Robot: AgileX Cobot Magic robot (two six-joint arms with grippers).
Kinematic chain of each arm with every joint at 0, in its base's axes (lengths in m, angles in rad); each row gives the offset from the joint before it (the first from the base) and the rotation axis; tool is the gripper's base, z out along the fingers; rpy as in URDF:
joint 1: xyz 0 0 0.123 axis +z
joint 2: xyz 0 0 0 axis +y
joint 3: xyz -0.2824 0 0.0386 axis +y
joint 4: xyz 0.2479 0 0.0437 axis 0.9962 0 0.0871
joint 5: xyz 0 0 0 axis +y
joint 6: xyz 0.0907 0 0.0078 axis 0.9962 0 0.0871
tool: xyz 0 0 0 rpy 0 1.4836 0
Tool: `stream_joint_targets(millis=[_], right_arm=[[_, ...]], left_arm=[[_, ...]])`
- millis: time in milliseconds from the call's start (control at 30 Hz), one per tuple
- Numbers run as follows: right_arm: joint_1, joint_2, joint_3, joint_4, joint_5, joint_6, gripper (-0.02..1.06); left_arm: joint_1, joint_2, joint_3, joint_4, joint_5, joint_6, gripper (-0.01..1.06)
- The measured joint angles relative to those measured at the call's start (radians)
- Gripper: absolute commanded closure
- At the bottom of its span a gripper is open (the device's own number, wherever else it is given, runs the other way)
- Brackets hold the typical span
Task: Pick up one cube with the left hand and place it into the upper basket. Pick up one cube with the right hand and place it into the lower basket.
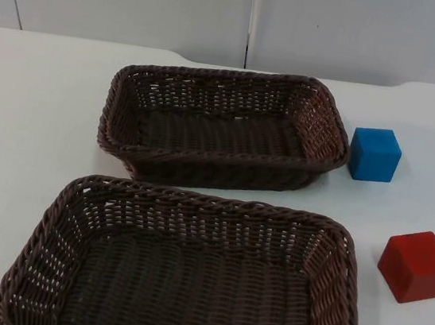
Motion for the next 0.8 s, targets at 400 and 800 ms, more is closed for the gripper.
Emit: stream_joint_targets(millis=[400, 800], right_arm=[[0.0, 0.0, 0.0, 0.0, 0.0, 0.0, -0.01], [0.0, 0.0, 0.0, 0.0, 0.0, 0.0, -0.01]], left_arm=[[0.0, 0.0, 0.0, 0.0, 0.0, 0.0, 0.0], [0.0, 0.0, -0.03, 0.0, -0.06, 0.002, 0.0]])
